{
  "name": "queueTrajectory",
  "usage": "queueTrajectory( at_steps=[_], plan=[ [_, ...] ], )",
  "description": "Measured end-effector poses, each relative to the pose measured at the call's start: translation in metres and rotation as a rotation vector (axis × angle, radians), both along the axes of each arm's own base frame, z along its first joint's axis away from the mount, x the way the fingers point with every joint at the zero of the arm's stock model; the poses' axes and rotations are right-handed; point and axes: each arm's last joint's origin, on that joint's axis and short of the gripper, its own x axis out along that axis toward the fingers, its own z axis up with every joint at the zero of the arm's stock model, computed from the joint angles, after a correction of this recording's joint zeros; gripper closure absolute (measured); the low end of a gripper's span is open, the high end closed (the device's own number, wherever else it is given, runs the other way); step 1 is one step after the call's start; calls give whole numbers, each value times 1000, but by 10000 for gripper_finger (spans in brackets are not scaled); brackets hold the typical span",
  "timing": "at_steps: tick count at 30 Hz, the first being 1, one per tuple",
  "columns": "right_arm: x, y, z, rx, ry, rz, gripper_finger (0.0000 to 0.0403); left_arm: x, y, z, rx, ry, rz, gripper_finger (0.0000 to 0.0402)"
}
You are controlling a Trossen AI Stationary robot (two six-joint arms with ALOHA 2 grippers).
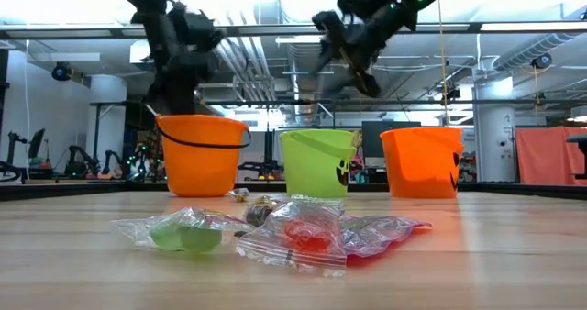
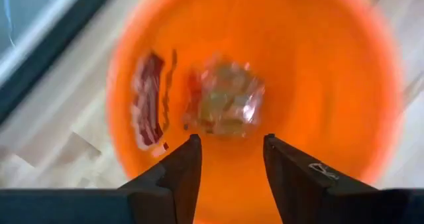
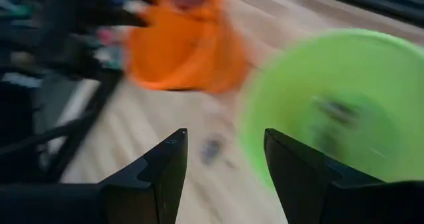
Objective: Sort candy by brand, put in halloween buckets
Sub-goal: Put the black candy into the green bucket
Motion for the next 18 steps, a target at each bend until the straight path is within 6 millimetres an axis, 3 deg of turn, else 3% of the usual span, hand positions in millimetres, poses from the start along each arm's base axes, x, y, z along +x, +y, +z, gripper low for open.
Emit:
queueTrajectory(
  at_steps=[4,6,12,18],
  plan=[
    [27,35,18,-53,-205,89,211,-5,-9,47,93,-111,-8,254],
    [42,58,16,-54,-242,115,211,-9,-20,75,152,-198,-15,254],
    [78,123,-28,-114,-68,70,211,-34,-58,141,314,-456,-32,254],
    [115,154,-49,-207,130,1,211,-65,-86,172,386,-599,-25,254]
  ],
)
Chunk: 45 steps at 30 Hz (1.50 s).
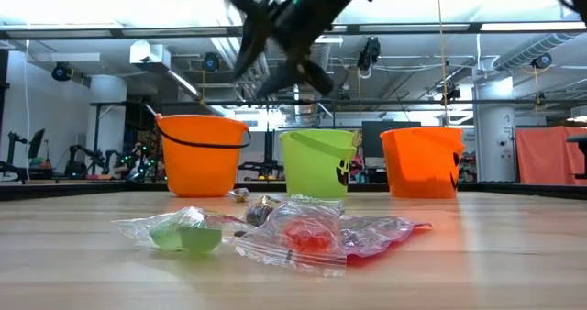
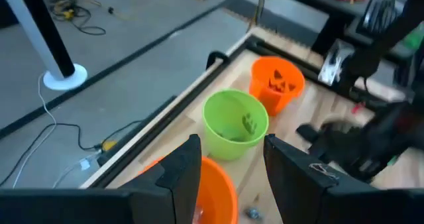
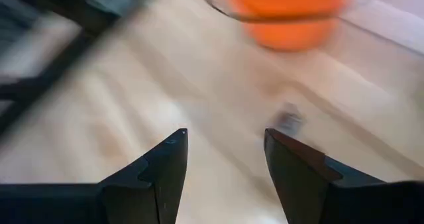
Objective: Sort candy by brand, put in halloween buckets
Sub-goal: Put the black candy into the green bucket
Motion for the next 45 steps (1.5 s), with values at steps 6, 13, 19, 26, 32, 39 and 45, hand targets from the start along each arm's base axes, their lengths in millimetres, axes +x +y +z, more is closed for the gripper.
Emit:
queueTrajectory(
  at_steps=[6,13,19,26,32,39,45],
  plan=[
    [27,5,-30,-43,215,-74,211,-25,-18,7,-28,-65,32,254],
    [61,2,-72,-55,277,-127,211,-40,-30,11,-41,-113,48,253],
    [75,-7,-102,-65,345,-216,211,-45,-33,13,-43,-133,54,253],
    [81,-8,-120,-80,402,-226,214,-40,-29,11,-53,-118,55,254],
    [80,-7,-122,-97,417,-197,268,-33,-24,8,-56,-92,50,254],
    [77,-4,-111,-125,450,-111,380,-25,-19,6,-46,-58,37,254],
    [53,7,-42,-75,464,7,390,-29,-22,-5,-47,91,-11,254]
  ],
)
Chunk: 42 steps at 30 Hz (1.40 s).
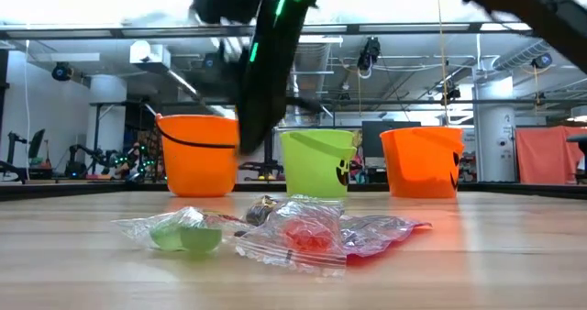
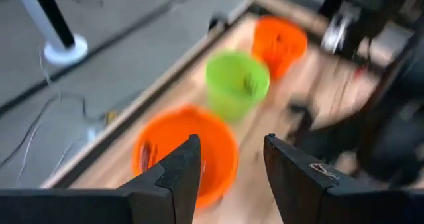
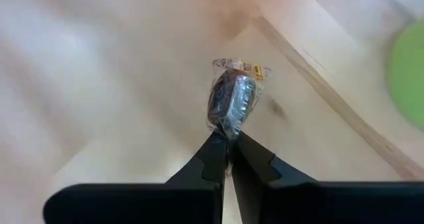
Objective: Sort candy by brand, put in halloween buckets
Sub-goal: Put the black candy into the green bucket
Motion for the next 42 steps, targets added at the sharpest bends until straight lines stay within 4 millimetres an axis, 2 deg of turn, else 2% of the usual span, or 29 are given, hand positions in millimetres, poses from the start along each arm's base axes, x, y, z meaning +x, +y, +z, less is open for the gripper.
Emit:
queueTrajectory(
  at_steps=[3,5,9,12,16,21,27,34,39,42],
  plan=[
    [-25,-6,55,73,-14,62,391,-6,-4,-10,-45,118,-27,254],
    [-43,-19,84,85,-26,70,391,-8,-6,-17,-71,177,-40,254],
    [-81,-65,132,97,-75,18,391,-3,-5,-32,-147,191,-105,254],
    [-108,-107,152,119,-106,-42,391,6,-4,-45,-241,137,-220,254],
    [-129,-153,150,123,-83,-100,390,23,-1,-66,-321,62,-362,254],
    [-135,-177,131,203,-52,-46,390,43,-5,-84,-268,38,-422,255],
    [-125,-184,108,310,-34,55,372,59,-14,-85,-220,25,-417,267],
    [-122,-190,96,239,34,100,280,77,-32,-82,-301,37,-377,268],
    [-132,-187,114,201,3,146,225,105,-66,-89,-319,57,-428,256],
    [-142,-173,137,168,-28,199,207,128,-95,-98,-320,55,-454,246]
  ],
)
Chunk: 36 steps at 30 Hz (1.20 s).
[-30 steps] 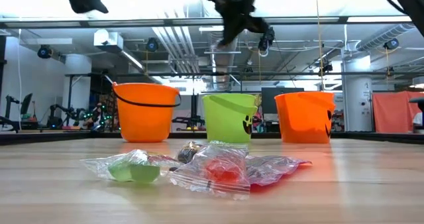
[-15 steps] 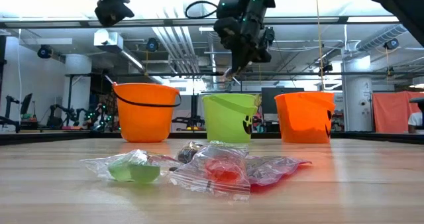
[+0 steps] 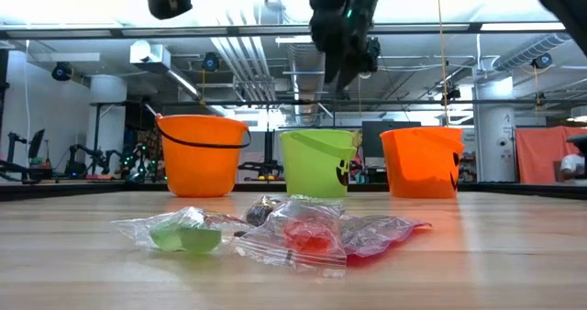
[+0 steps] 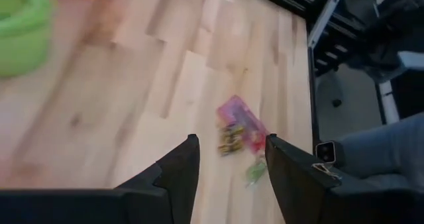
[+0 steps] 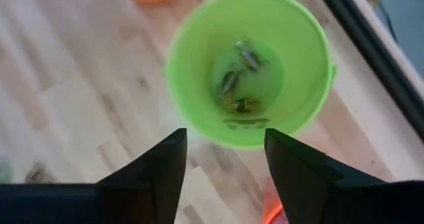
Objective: Sort candy by brand, put in halloween buckets
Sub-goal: Put the black candy into the green bucket
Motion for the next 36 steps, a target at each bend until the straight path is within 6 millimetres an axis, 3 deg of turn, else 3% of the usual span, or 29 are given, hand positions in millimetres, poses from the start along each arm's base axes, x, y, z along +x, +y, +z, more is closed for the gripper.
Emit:
queueTrajectory(
  at_steps=[6,12,17,25,36],
  plan=[
    [-19,50,42,-66,-126,125,200,42,-59,-38,67,67,-40,226],
    [-39,96,51,-84,-256,172,200,78,-96,-87,123,226,-124,223],
    [-61,120,38,-95,-280,132,200,104,-108,-124,193,320,-226,223],
    [-96,138,16,-50,-352,36,200,133,-118,-156,363,343,-376,223],
    [-111,146,4,-7,-395,-2,199,148,-119,-196,382,397,-413,223]
  ],
)
